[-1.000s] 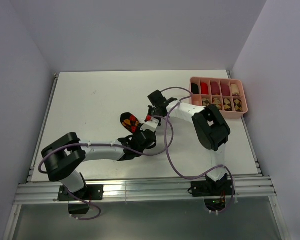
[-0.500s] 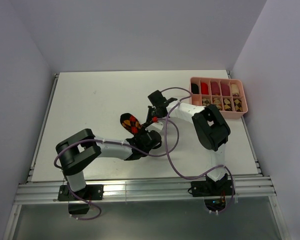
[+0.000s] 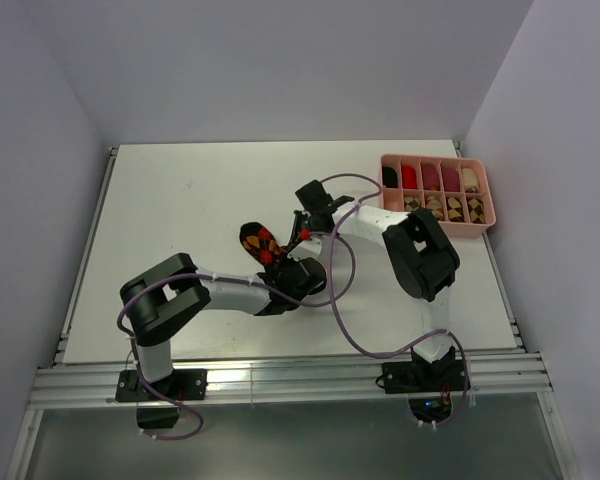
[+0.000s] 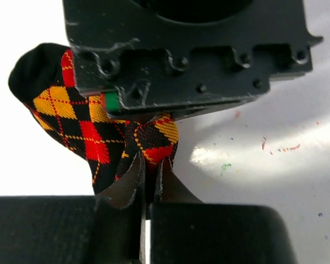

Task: Roll the socks
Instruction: Roll the sock at the center of the board.

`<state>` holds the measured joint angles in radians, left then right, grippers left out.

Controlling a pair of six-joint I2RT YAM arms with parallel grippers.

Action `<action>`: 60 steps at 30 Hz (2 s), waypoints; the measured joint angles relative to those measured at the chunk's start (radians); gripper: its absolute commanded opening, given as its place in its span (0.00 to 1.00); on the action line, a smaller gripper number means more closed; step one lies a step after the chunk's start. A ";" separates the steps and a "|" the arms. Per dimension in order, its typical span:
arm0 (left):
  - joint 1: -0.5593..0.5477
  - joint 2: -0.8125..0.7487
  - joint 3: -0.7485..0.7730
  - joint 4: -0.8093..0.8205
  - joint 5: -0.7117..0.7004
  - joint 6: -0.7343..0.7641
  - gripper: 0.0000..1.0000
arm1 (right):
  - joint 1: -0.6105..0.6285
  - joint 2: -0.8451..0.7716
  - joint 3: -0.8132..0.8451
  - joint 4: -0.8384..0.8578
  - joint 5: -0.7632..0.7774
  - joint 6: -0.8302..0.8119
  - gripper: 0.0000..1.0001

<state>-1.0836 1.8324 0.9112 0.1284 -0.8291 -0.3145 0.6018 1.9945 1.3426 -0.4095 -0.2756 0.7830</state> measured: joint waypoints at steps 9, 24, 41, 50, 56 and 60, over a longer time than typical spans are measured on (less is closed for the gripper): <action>0.074 -0.061 0.010 -0.091 0.194 -0.066 0.01 | -0.034 -0.011 -0.060 0.102 -0.095 0.018 0.36; 0.441 -0.155 0.058 -0.254 0.938 -0.234 0.02 | -0.085 -0.336 -0.401 0.454 -0.107 0.193 0.72; 0.706 0.053 0.174 -0.286 1.479 -0.348 0.05 | -0.049 -0.271 -0.535 0.669 -0.009 0.352 0.73; 0.778 0.119 0.192 -0.289 1.581 -0.371 0.05 | -0.027 -0.163 -0.488 0.719 0.017 0.382 0.71; 0.793 0.163 0.225 -0.302 1.617 -0.378 0.06 | -0.021 -0.109 -0.446 0.767 0.024 0.400 0.69; 0.797 0.191 0.258 -0.329 1.627 -0.377 0.07 | -0.020 -0.077 -0.424 0.797 0.026 0.406 0.61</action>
<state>-0.2871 2.0232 1.1690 -0.2008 0.7979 -0.6910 0.5816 1.9179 0.9188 0.3874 -0.2497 1.1889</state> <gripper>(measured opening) 0.068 0.674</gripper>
